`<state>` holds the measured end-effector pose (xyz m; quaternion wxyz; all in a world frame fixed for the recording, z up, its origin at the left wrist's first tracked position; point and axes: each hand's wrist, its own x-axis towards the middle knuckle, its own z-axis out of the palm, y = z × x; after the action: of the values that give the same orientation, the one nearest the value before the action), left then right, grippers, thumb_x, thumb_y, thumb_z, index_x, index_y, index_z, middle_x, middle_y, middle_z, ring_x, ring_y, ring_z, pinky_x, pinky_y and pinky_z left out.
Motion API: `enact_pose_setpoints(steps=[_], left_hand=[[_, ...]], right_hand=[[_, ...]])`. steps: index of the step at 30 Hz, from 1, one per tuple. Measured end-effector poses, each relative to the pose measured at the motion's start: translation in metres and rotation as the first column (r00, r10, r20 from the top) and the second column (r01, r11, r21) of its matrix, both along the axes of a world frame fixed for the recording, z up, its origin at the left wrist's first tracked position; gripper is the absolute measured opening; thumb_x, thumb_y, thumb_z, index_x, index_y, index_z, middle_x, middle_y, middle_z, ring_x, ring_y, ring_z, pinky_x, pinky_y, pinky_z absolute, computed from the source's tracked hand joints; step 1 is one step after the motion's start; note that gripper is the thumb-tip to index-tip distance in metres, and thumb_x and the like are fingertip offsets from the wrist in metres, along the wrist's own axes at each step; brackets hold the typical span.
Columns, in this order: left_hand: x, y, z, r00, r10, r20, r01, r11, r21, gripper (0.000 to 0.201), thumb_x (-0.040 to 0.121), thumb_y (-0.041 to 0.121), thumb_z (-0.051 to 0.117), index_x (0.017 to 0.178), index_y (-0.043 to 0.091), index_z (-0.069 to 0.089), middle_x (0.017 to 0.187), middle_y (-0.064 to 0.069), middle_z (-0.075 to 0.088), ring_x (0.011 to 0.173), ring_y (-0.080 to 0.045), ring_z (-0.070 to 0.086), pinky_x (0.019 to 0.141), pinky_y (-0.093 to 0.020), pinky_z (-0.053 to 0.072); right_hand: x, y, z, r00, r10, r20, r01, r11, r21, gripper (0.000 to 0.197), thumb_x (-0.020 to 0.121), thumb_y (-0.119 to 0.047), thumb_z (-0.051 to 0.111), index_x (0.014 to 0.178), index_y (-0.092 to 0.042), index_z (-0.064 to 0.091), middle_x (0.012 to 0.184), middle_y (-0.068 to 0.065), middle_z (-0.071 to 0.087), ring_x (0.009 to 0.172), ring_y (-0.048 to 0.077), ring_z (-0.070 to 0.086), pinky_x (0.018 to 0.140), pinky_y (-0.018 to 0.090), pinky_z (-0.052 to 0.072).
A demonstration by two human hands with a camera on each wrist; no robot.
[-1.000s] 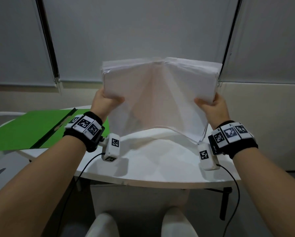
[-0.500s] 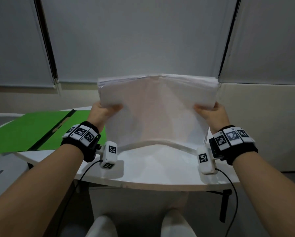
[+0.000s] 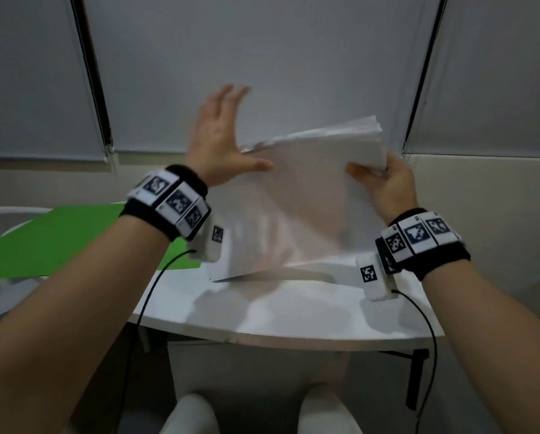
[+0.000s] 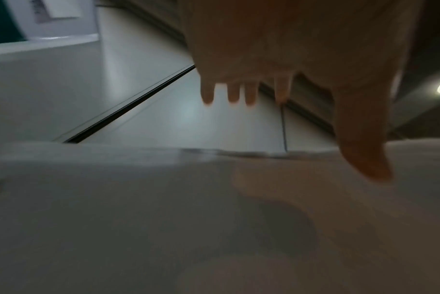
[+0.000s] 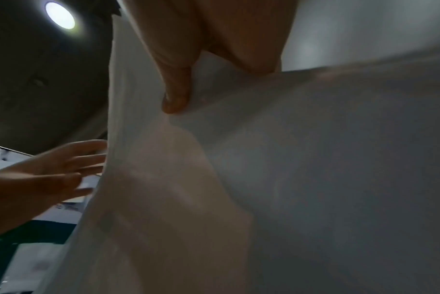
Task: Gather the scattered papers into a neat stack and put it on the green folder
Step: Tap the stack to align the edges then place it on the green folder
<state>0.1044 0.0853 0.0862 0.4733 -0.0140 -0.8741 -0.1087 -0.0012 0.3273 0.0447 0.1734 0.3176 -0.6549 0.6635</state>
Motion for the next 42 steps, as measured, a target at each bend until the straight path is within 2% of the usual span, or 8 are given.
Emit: enact_pose_setpoints(steps=[4,9,12,15,20,27,33,42], left_hand=[[-0.01,0.022,0.028,0.901,-0.142,0.411,0.105,0.988,0.11,0.058,0.069,0.023,0.081,0.122,0.011,0.059,0.116,-0.014,0.062,0.11,-0.024,0.058,0.089,-0.029,0.044],[-0.014,0.006,0.015,0.946,-0.25,0.205,0.156,0.908,0.389,0.012,0.073,0.016,0.078,0.076,0.007,0.071,0.064,0.005,0.066,0.052,0.003,0.054,0.062,-0.025,0.047],[-0.01,-0.001,0.003,0.922,-0.386,-0.024,0.306,0.691,0.655,0.016,0.073,0.009,0.077,0.067,0.019,0.066,0.049,0.019,0.065,0.046,0.008,0.057,0.057,-0.02,0.053],[-0.013,0.008,-0.013,0.881,-0.446,-0.155,0.385,0.488,0.783,0.011,0.072,0.01,0.078,0.076,0.015,0.07,0.06,0.011,0.072,0.057,-0.005,0.067,0.067,-0.027,0.06],[-0.022,0.017,-0.029,0.827,-0.473,-0.303,0.474,0.3,0.828,0.016,0.069,0.008,0.078,0.082,0.012,0.07,0.068,0.004,0.074,0.063,-0.013,0.069,0.065,-0.028,0.059],[-0.015,0.002,-0.031,0.845,-0.452,-0.287,0.469,0.368,0.803,0.08,0.052,0.024,0.087,0.122,0.005,0.051,0.108,-0.003,0.069,0.09,-0.009,0.07,0.079,-0.027,0.057],[-0.009,0.015,-0.003,0.808,-0.468,-0.359,0.555,0.397,0.731,0.083,0.053,0.028,0.083,0.125,0.001,0.051,0.111,-0.011,0.067,0.093,-0.016,0.069,0.075,-0.028,0.057],[-0.014,0.037,0.016,0.807,-0.285,-0.517,0.591,0.386,0.709,0.039,0.064,0.011,0.081,0.1,0.007,0.066,0.086,-0.003,0.071,0.077,-0.019,0.069,0.074,-0.033,0.058]], right_hand=[[0.015,-0.011,0.023,0.98,-0.042,-0.196,0.056,0.996,0.067,0.014,0.078,-0.021,0.072,0.085,-0.01,0.068,0.072,-0.009,0.064,0.073,0.012,0.056,0.071,0.028,0.047],[-0.003,0.009,0.021,0.773,-0.54,-0.332,0.555,0.83,-0.059,0.08,0.065,-0.044,0.077,0.133,-0.014,0.047,0.135,0.013,0.045,0.127,0.028,0.04,0.103,0.033,0.03],[-0.01,0.012,0.005,0.922,-0.387,0.021,0.387,0.919,-0.07,0.109,0.057,-0.043,0.085,0.145,-0.019,0.024,0.145,0.012,0.033,0.135,0.025,0.035,0.112,0.039,0.029],[-0.006,0.002,0.001,0.944,0.139,0.3,-0.094,0.983,-0.159,0.089,0.05,-0.045,0.085,0.125,-0.014,0.046,0.11,0.003,0.065,0.102,0.018,0.064,0.087,0.034,0.052],[0.003,-0.016,0.015,0.986,0.003,0.17,0.027,0.984,-0.174,0.023,0.077,-0.011,0.074,0.092,-0.016,0.058,0.083,-0.003,0.063,0.076,0.011,0.062,0.075,0.023,0.053],[0.005,-0.018,0.008,0.985,0.067,0.159,-0.043,0.988,-0.149,0.041,0.074,-0.016,0.078,0.108,-0.017,0.054,0.094,-0.004,0.067,0.086,0.013,0.067,0.079,0.027,0.055],[0.011,-0.023,0.045,0.983,0.105,0.152,-0.071,0.974,-0.214,0.02,0.082,-0.031,0.07,0.094,-0.02,0.059,0.092,-0.004,0.066,0.094,0.019,0.066,0.091,0.036,0.054],[0.022,-0.026,0.058,1.0,-0.029,0.002,0.028,0.959,-0.28,0.011,0.091,-0.027,0.058,0.081,-0.028,0.054,0.08,-0.013,0.059,0.073,-0.003,0.056,0.061,0.004,0.045]])
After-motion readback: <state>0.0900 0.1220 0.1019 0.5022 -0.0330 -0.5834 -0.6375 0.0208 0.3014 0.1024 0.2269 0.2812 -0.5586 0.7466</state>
